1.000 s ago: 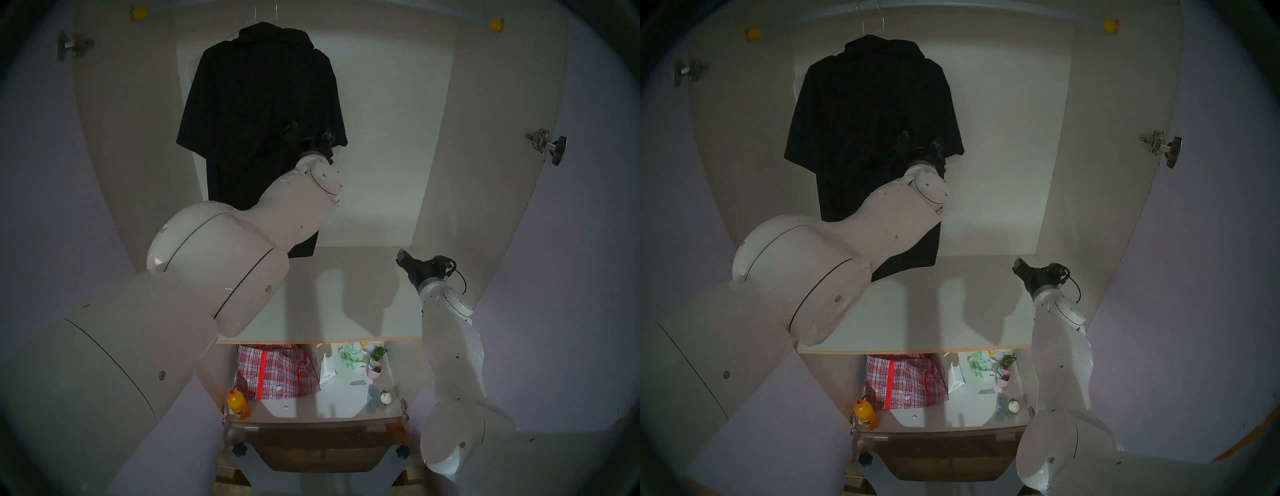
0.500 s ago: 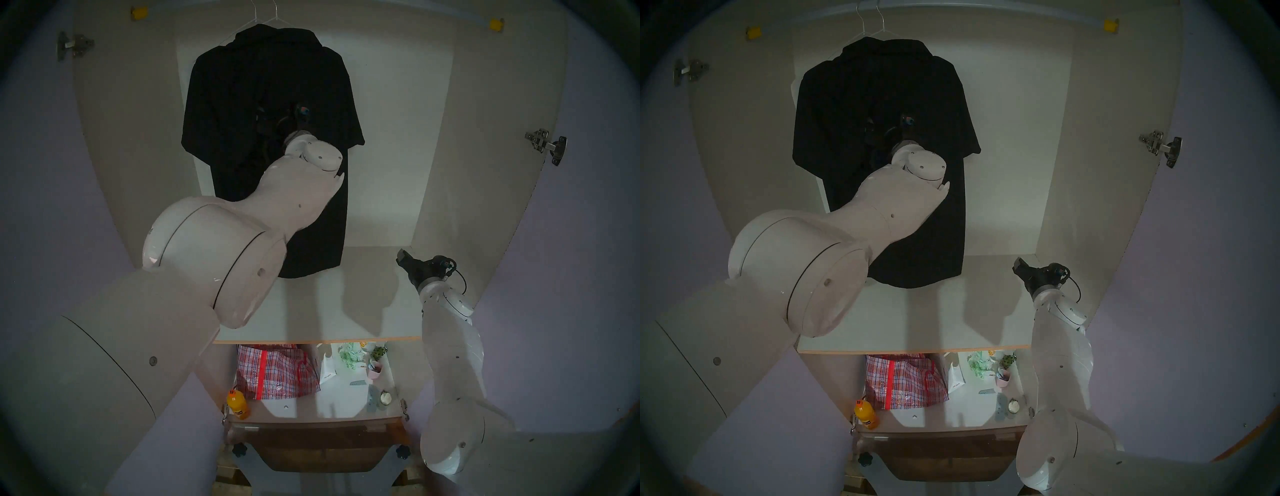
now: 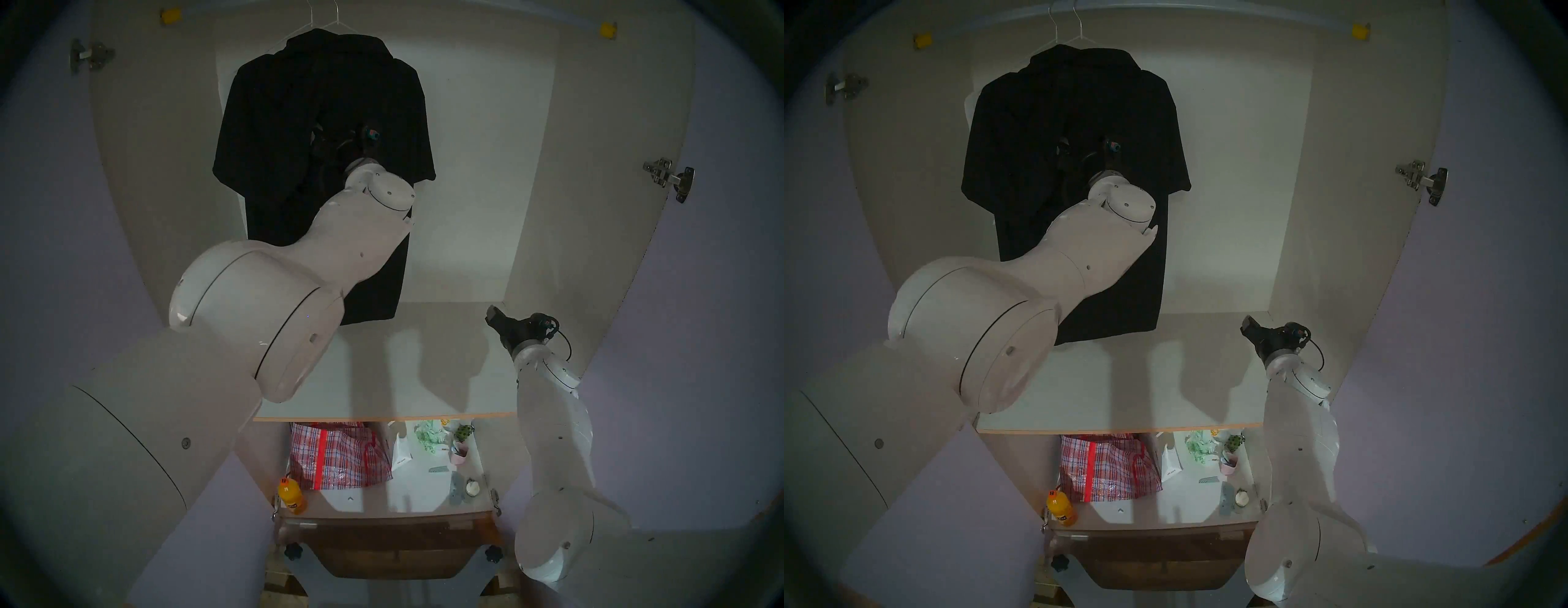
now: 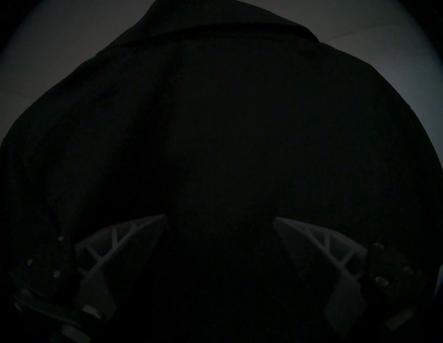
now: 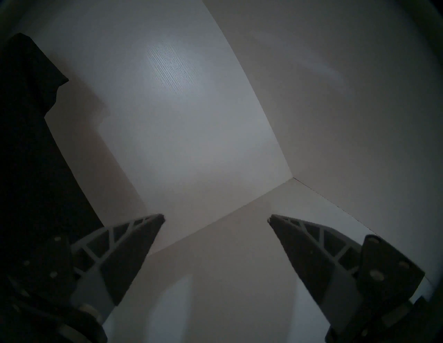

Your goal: Move and arrange clothes and pants in the wardrobe

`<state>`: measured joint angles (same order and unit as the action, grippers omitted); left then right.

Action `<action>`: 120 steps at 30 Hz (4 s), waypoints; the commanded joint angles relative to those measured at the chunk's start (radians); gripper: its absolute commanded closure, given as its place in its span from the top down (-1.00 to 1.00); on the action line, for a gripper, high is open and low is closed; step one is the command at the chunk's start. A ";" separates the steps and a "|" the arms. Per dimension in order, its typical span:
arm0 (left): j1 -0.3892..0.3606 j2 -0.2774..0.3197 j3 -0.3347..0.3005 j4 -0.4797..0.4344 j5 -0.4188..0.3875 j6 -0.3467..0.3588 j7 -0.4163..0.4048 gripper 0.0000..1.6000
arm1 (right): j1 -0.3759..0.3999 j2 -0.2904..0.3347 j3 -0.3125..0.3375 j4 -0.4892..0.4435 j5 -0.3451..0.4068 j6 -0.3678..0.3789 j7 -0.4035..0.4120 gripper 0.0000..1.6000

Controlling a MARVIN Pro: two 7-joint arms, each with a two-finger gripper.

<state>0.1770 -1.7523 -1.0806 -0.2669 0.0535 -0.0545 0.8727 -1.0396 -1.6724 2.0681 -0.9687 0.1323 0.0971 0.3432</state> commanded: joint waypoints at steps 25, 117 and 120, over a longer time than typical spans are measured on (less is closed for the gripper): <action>-0.074 0.220 -0.054 0.030 -0.035 0.147 -0.062 1.00 | 0.025 0.002 -0.004 -0.025 0.003 -0.004 0.004 1.00; 0.793 0.905 0.171 -1.177 -0.145 0.413 -0.562 1.00 | 0.024 0.001 -0.004 -0.028 0.003 -0.003 0.004 1.00; 0.792 0.904 0.172 -1.177 -0.145 0.416 -0.560 1.00 | 0.024 0.001 -0.004 -0.028 0.003 -0.003 0.004 1.00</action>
<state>0.9971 -0.8439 -0.8912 -1.4263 -0.0881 0.3541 0.3088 -1.0397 -1.6727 2.0681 -0.9699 0.1320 0.0972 0.3431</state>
